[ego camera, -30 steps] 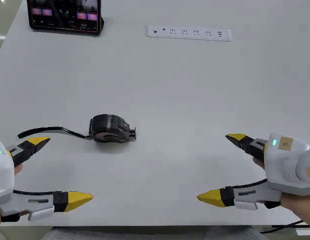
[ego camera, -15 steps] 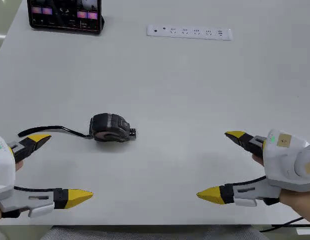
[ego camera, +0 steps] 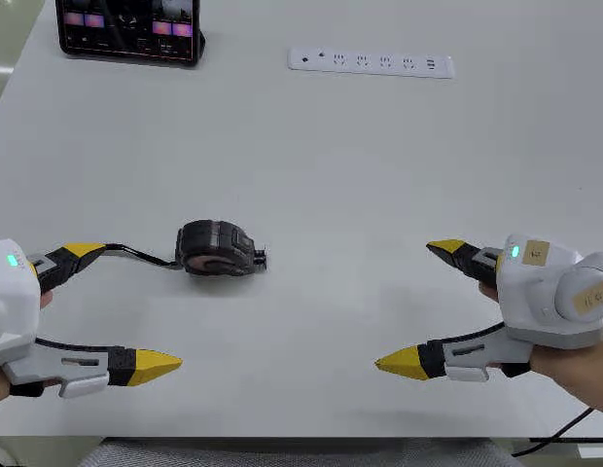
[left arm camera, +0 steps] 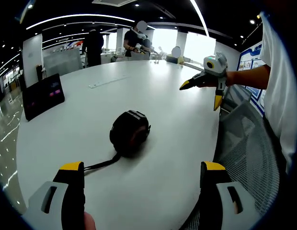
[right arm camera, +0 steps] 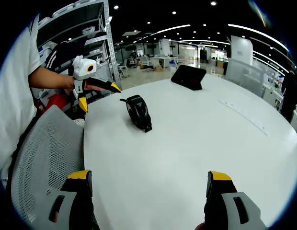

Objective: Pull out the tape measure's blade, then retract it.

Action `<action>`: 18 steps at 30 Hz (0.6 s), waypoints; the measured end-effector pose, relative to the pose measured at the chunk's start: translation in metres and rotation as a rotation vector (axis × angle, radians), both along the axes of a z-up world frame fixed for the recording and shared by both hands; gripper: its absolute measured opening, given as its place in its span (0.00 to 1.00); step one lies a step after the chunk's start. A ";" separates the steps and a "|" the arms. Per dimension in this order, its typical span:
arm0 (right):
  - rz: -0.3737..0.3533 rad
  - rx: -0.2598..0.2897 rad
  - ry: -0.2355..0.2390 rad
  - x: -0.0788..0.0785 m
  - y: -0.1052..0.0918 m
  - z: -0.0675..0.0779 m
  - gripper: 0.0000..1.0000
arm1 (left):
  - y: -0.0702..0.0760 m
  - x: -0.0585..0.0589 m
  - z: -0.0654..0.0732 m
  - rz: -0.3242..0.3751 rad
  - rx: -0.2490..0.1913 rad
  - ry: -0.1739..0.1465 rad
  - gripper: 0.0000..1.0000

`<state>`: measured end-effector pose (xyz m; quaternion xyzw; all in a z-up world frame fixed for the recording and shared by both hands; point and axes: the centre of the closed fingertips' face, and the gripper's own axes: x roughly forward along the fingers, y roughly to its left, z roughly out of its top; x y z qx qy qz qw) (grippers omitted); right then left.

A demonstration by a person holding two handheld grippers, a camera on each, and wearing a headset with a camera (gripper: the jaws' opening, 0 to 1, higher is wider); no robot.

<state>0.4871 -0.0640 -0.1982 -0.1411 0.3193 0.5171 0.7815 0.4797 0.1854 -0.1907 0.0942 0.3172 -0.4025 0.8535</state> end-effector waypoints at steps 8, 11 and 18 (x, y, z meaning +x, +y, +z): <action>0.024 -0.002 -0.005 0.007 0.005 0.000 0.99 | -0.001 0.004 -0.002 -0.021 0.013 0.004 0.99; 0.031 -0.004 -0.009 0.011 0.007 0.000 0.99 | -0.002 0.007 -0.002 -0.029 0.015 0.004 0.99; 0.052 -0.008 -0.013 0.020 0.012 -0.001 0.99 | -0.005 0.014 -0.002 -0.052 0.027 0.000 0.99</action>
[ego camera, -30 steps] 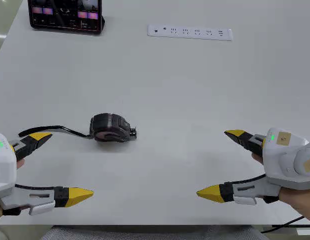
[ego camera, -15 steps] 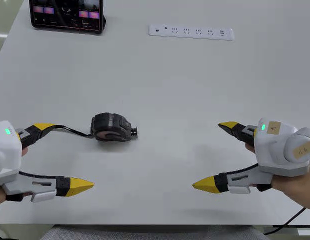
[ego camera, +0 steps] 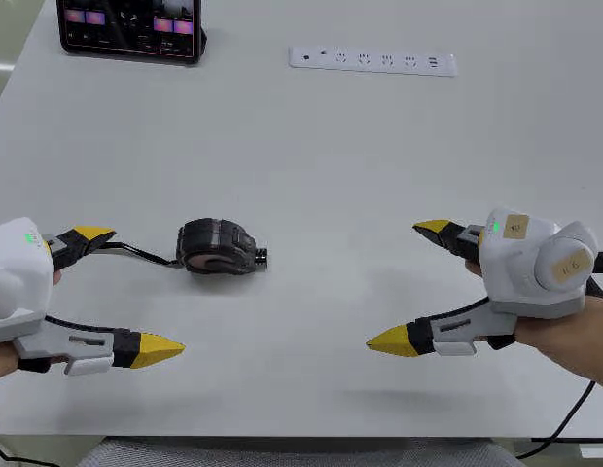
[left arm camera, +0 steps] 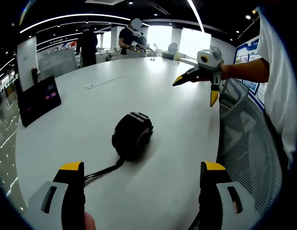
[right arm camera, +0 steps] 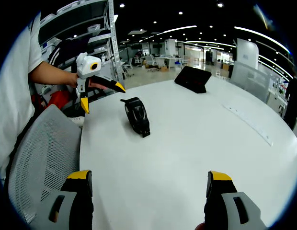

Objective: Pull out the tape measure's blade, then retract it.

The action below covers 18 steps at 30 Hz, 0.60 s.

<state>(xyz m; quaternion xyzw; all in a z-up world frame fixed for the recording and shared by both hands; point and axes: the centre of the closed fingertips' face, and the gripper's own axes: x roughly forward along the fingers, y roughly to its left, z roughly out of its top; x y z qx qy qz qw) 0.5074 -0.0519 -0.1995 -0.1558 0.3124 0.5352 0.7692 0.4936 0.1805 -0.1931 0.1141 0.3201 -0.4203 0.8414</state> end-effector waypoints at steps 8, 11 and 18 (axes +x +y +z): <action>0.015 0.001 0.008 0.008 0.006 -0.004 0.99 | -0.004 0.007 -0.003 -0.029 0.014 0.000 0.99; 0.021 0.001 0.008 0.010 0.008 -0.004 0.99 | -0.005 0.009 -0.003 -0.043 0.026 -0.006 0.98; 0.042 -0.007 0.010 0.014 0.011 -0.006 0.99 | -0.006 0.016 -0.004 -0.071 0.043 -0.012 0.98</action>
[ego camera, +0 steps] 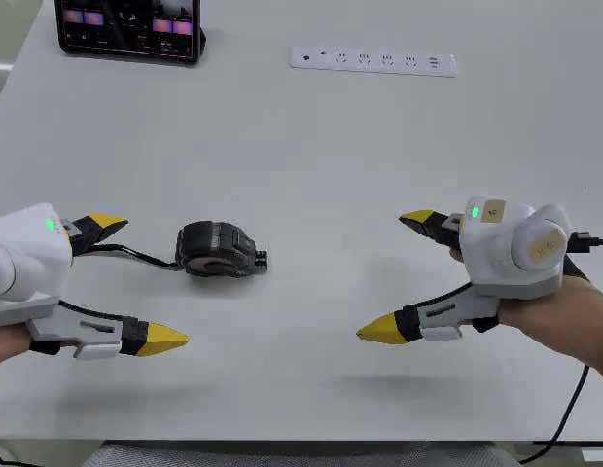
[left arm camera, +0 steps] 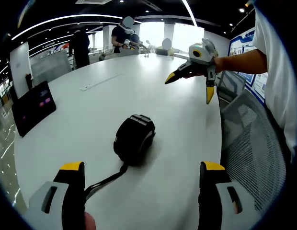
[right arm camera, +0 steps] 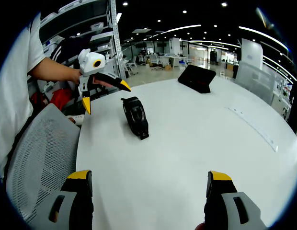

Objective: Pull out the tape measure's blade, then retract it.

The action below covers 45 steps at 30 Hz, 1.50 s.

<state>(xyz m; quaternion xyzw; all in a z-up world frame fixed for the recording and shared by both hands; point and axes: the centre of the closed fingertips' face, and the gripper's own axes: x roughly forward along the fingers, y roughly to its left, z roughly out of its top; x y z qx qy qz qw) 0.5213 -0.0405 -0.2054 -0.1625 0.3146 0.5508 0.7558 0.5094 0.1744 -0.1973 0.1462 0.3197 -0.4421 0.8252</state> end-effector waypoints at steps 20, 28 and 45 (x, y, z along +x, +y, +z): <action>0.089 -0.065 -0.020 0.009 0.011 -0.007 0.99 | -0.004 0.014 -0.010 -0.103 0.088 -0.014 0.92; 0.111 -0.078 -0.022 0.011 0.015 -0.009 0.99 | -0.006 0.017 -0.014 -0.131 0.113 -0.009 0.90; 0.136 -0.080 -0.024 0.017 0.023 -0.009 0.99 | -0.008 0.033 -0.021 -0.169 0.159 0.003 0.78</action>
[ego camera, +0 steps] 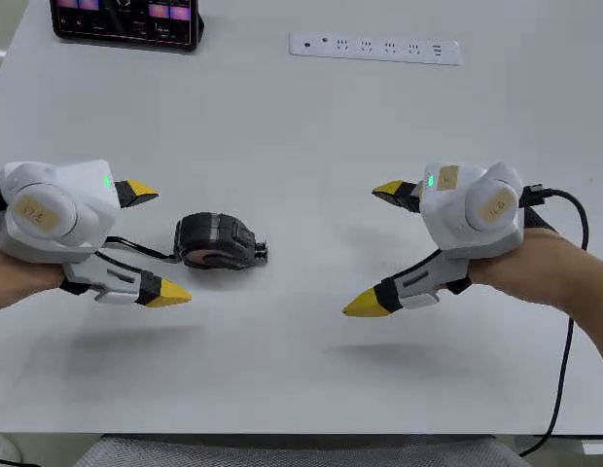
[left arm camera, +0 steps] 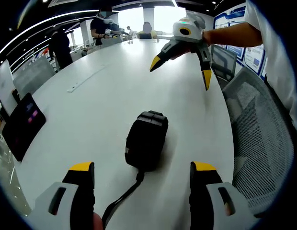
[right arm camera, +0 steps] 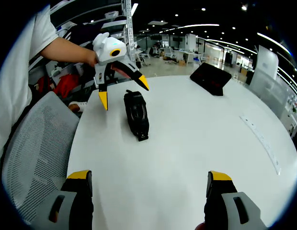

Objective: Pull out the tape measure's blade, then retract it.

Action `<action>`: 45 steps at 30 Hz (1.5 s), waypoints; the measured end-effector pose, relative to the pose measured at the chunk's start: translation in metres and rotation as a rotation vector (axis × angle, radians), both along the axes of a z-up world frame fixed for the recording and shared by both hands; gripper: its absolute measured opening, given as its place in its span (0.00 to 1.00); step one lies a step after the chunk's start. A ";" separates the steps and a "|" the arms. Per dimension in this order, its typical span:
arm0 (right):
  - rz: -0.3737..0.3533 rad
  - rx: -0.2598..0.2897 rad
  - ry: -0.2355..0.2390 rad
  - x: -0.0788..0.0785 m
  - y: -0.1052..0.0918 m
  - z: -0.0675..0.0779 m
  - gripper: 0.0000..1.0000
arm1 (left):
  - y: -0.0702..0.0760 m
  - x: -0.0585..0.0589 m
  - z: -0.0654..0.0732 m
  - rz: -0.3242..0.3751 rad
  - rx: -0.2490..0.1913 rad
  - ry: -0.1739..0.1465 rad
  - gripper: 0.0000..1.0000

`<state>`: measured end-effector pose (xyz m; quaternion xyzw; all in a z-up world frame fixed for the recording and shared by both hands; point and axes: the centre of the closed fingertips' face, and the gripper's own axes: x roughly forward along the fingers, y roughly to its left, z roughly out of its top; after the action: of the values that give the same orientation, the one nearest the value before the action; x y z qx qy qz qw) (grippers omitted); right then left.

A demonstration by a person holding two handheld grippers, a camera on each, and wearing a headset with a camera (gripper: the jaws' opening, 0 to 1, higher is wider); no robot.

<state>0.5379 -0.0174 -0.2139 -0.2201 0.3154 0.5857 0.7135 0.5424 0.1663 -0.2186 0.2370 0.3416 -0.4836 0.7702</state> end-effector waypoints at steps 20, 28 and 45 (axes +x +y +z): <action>0.007 0.001 0.006 0.000 0.004 -0.003 0.99 | -0.011 0.010 -0.011 -0.031 0.035 0.035 0.56; 0.004 0.000 0.008 0.002 0.003 -0.005 0.99 | -0.018 0.011 -0.017 -0.052 0.043 0.040 0.47; 0.003 0.004 0.010 0.004 0.006 -0.007 0.98 | -0.021 0.012 -0.026 -0.085 0.071 0.048 0.36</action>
<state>0.5420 -0.0113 -0.2210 -0.2160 0.3174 0.5887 0.7113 0.5544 0.1450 -0.2445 0.2668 0.3665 -0.5088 0.7319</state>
